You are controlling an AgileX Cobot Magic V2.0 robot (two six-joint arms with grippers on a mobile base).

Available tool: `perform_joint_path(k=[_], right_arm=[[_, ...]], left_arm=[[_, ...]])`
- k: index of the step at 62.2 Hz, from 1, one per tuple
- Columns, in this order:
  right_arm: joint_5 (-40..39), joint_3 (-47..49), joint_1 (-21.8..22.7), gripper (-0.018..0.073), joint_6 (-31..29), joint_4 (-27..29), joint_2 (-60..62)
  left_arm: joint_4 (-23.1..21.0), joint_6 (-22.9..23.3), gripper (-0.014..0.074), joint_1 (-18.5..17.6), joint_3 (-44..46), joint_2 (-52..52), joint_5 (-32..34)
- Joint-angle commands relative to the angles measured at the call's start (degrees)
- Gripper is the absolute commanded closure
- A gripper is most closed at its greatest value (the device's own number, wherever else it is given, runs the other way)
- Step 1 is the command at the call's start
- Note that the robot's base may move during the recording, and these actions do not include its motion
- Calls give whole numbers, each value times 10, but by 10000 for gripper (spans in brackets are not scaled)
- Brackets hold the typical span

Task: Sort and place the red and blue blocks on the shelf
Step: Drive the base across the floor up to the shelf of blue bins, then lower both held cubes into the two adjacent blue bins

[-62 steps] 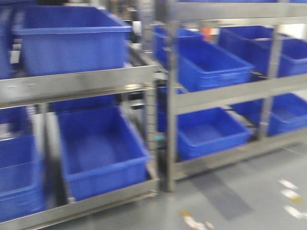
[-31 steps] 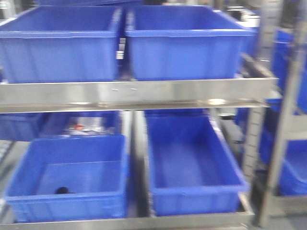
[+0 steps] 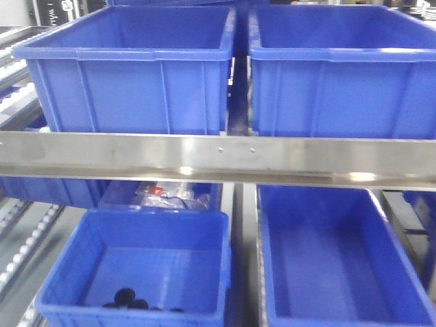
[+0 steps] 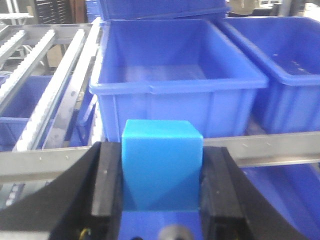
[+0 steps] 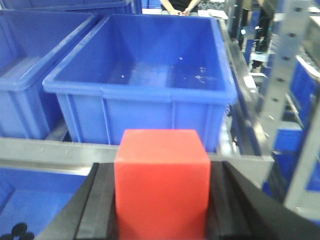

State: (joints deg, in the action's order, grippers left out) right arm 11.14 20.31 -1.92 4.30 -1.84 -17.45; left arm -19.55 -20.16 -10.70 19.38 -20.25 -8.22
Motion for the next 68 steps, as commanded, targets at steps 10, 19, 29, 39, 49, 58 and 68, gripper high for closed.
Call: perform_joint_path(k=[10, 19, 29, 39, 49, 58, 68], right_arm=[[-50, 16, 1, 496, -2, 1, -5], [-50, 16, 1, 496, -2, 1, -5], [-50, 16, 1, 496, -2, 1, -5], [-50, 16, 1, 496, -2, 1, -5], [-50, 16, 1, 496, -2, 1, -5], [-50, 16, 1, 496, -2, 1, -5], [-50, 16, 1, 496, -2, 1, -5]], left_arm=[[-4, 0, 472, 0, 20, -4, 44], [-4, 0, 472, 0, 20, -4, 44], [-4, 0, 472, 0, 20, -4, 44], [-4, 0, 472, 0, 20, -4, 44], [-4, 0, 472, 0, 20, -4, 44], [-4, 0, 472, 0, 20, -4, 44], [-4, 0, 472, 0, 20, -4, 44]])
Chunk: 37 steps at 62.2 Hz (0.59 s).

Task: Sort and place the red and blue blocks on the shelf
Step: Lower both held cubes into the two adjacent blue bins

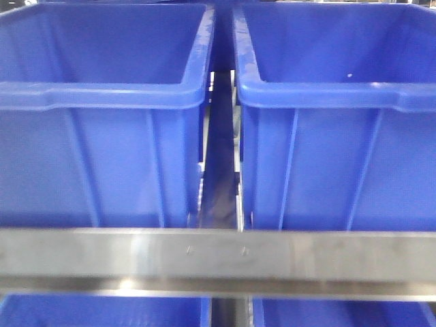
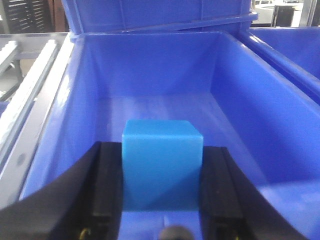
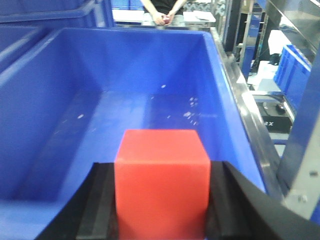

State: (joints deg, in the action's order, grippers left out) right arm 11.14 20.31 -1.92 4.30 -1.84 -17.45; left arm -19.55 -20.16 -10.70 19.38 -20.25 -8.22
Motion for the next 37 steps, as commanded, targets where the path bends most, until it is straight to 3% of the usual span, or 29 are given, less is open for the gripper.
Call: perform_joint_path(k=[1, 37], right_arm=[[-50, 16, 1, 496, -2, 1, -5], [-50, 16, 1, 496, -2, 1, -5]], left_arm=[[-4, 0, 472, 0, 20, -4, 44], [-4, 0, 472, 0, 20, -4, 44]])
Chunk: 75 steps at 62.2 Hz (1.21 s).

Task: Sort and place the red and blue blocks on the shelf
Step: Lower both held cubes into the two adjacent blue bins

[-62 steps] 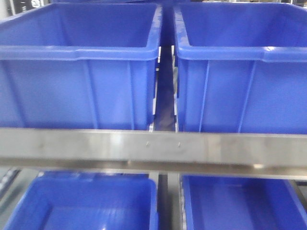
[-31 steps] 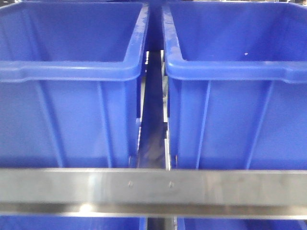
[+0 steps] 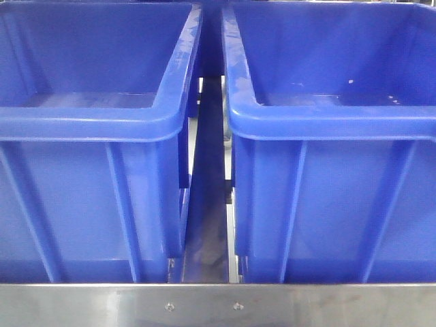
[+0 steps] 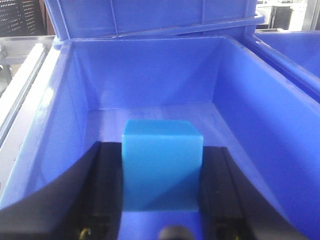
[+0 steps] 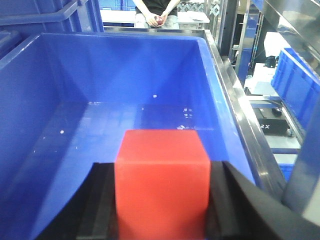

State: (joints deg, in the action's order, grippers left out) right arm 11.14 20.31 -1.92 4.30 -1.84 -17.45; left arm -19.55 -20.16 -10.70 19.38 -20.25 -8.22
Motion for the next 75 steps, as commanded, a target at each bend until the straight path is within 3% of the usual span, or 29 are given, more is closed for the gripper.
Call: perform_joint_path(k=[1, 75], right_arm=[[-50, 16, 1, 496, -2, 1, -5], [-61, 17, 1, 496, -2, 1, -5]], left_arm=[[-4, 0, 472, 0, 20, -4, 44], [-6, 0, 472, 0, 20, -4, 53]])
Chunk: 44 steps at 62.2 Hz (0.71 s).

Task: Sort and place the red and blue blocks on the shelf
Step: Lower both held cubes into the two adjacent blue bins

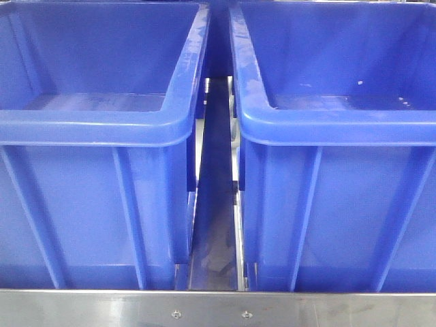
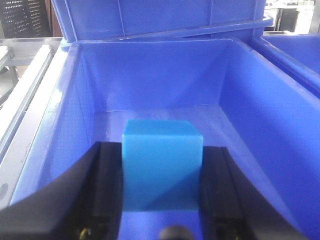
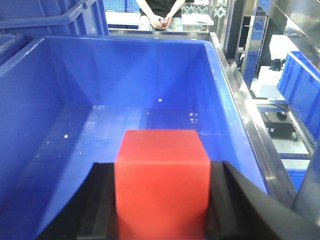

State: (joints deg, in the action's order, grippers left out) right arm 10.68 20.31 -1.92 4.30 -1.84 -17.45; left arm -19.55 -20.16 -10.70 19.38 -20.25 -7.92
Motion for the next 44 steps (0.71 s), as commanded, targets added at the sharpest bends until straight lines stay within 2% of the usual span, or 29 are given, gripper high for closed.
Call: perform_joint_path(k=[1, 16, 23, 36, 44], right_arm=[[-57, 17, 1, 496, -2, 1, -5], [-45, 35, -16, 497, -2, 12, -49], [-46, 71, -61, 497, -2, 12, -109], [-62, 112, -151, 497, -3, 10, -235], [-70, 128, -168, 494, -3, 5, -286]], left_arm=[[-6, 0, 472, 0, 20, -4, 50], [-6, 0, 472, -11, 43, -58, 29], [-6, 0, 472, -32, 77, -129, 25], [-6, 0, 472, -62, 129, -253, 102], [-6, 0, 471, -65, 155, -306, 103]])
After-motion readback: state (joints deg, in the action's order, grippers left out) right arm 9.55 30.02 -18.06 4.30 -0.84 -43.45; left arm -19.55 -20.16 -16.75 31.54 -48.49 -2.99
